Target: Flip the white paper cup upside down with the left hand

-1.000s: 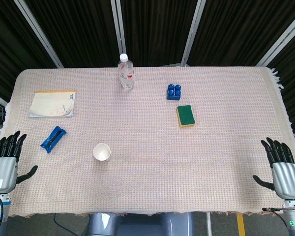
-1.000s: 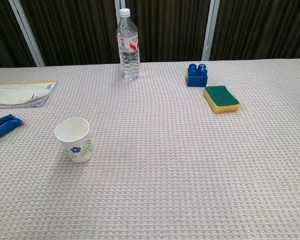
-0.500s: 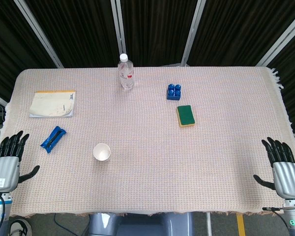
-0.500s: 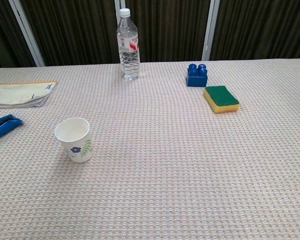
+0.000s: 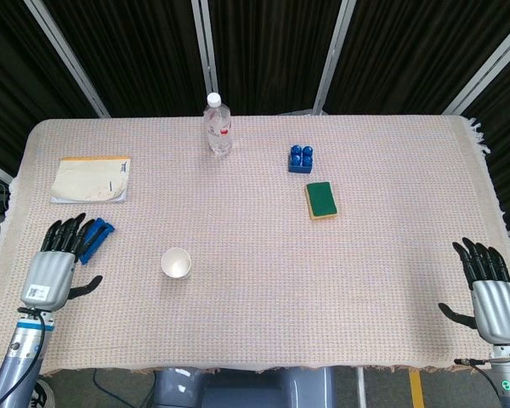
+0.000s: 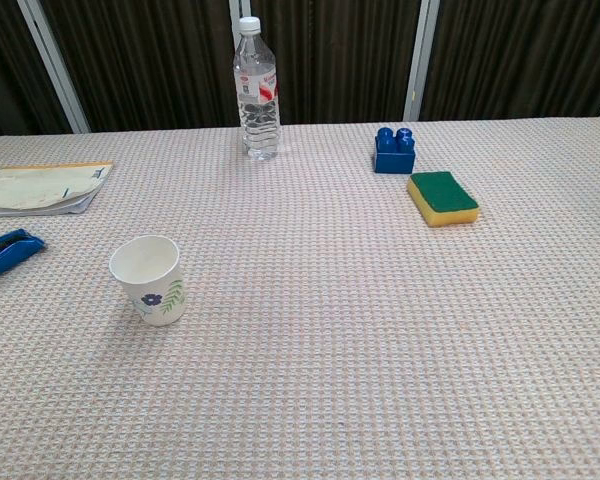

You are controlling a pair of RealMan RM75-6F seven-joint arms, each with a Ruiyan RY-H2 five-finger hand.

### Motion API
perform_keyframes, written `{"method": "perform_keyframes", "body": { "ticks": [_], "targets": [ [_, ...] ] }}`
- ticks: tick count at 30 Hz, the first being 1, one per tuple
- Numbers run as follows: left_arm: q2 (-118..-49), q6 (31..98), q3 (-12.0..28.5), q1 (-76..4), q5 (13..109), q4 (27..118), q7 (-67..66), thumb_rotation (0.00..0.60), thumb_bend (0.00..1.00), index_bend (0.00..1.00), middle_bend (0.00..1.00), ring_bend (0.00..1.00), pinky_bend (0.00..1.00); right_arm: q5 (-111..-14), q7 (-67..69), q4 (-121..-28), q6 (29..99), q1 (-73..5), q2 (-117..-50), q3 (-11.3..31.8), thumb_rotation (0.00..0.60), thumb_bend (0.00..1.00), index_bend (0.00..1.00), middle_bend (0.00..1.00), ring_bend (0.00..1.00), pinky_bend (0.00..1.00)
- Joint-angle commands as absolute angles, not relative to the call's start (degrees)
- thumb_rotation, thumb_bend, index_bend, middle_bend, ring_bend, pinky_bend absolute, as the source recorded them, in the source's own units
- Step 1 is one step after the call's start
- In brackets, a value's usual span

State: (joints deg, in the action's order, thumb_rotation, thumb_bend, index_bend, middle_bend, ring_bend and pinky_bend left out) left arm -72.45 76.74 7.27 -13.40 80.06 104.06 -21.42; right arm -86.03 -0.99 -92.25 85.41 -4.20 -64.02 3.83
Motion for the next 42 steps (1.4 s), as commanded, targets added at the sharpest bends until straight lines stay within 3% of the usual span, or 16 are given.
{"method": "perform_keyframes", "body": {
  "ticks": [1,8,20,34,42],
  "targets": [
    [-72.87,72.13,9.51,-17.28,75.34,108.04,-26.71,0.600,0.12,0.13,0.00,0.00,0.00,-85.95,-0.79,-92.23,85.20,-4.25,-63.93,3.79,0.600,0.00,0.00,0.00,0.00,0.00],
    [-75.71,66.89,11.34,-23.06,65.51,111.17,-37.82,0.600,0.06,0.17,0.00,0.00,0.00,-85.61,0.30,-92.01,84.96,-4.31,-63.70,4.00,0.600,0.00,0.00,0.00,0.00,0.00],
    [-82.65,67.23,11.58,-29.96,52.94,110.81,-50.21,0.600,0.00,0.21,0.00,0.00,0.00,-85.17,2.38,-91.97,84.52,-4.34,-63.00,4.19,0.600,0.00,0.00,0.00,0.00,0.00],
    [-90.07,69.17,12.44,-36.06,44.61,104.89,-54.71,0.600,0.00,0.28,0.00,0.00,0.00,-85.22,3.78,-91.81,84.33,-4.37,-62.58,4.21,0.600,0.00,0.00,0.00,0.00,0.00],
    [-91.72,69.39,12.17,-37.65,43.50,102.80,-53.83,0.600,0.01,0.38,0.00,0.00,0.00,-85.50,3.45,-91.97,84.11,-4.46,-62.54,4.00,0.600,0.00,0.00,0.00,0.00,0.00]
  ]
}}
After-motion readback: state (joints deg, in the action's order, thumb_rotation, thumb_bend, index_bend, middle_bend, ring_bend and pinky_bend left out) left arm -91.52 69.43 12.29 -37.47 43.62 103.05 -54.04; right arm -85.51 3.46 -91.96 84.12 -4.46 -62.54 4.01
